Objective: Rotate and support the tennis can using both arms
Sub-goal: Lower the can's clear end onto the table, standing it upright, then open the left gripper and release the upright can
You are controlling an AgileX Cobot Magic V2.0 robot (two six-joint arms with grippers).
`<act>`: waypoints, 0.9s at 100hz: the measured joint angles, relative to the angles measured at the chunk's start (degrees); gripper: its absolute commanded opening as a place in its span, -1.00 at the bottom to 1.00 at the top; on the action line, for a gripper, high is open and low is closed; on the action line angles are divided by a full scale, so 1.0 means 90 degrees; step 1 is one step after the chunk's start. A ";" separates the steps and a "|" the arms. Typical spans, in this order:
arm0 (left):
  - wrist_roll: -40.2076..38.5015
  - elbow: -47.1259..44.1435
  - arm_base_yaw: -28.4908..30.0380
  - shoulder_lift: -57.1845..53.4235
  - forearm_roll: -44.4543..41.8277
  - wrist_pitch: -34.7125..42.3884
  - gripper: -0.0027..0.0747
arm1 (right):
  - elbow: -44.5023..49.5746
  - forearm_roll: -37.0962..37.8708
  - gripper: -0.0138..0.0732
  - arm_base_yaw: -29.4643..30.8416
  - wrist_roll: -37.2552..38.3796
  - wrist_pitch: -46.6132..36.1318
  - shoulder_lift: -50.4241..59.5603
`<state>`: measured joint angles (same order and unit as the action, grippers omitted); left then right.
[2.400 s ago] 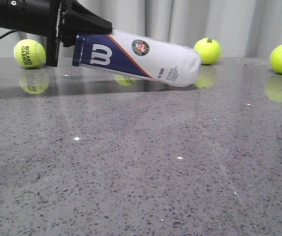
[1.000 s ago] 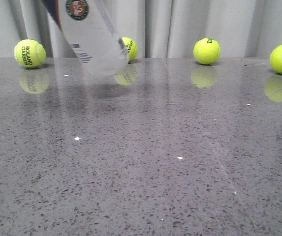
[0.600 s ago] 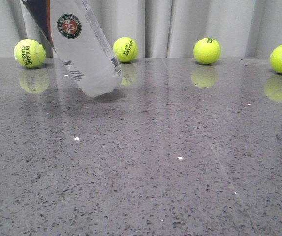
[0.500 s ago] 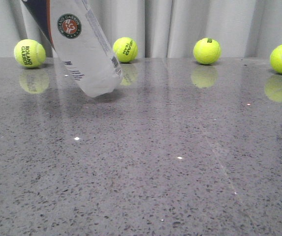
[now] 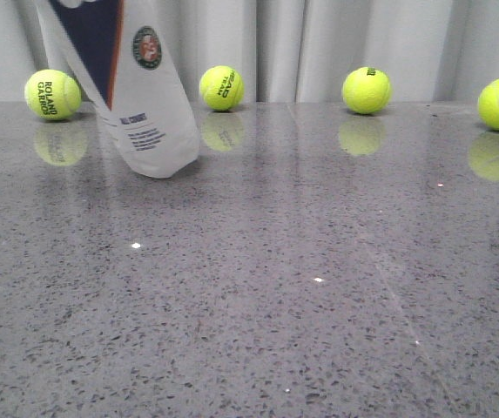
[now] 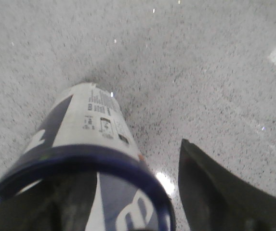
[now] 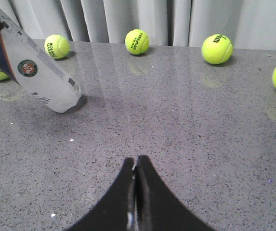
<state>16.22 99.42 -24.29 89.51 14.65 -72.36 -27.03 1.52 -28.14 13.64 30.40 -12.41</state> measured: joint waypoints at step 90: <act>0.0000 0.2347 0.0000 0.1355 0.0178 0.0000 0.04 | 0.0000 0.0000 -0.84 0.0000 0.0000 0.0000 0.0000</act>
<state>16.22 120.54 -24.29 101.70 16.25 -72.36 -27.03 1.52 -28.14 13.64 30.40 -12.41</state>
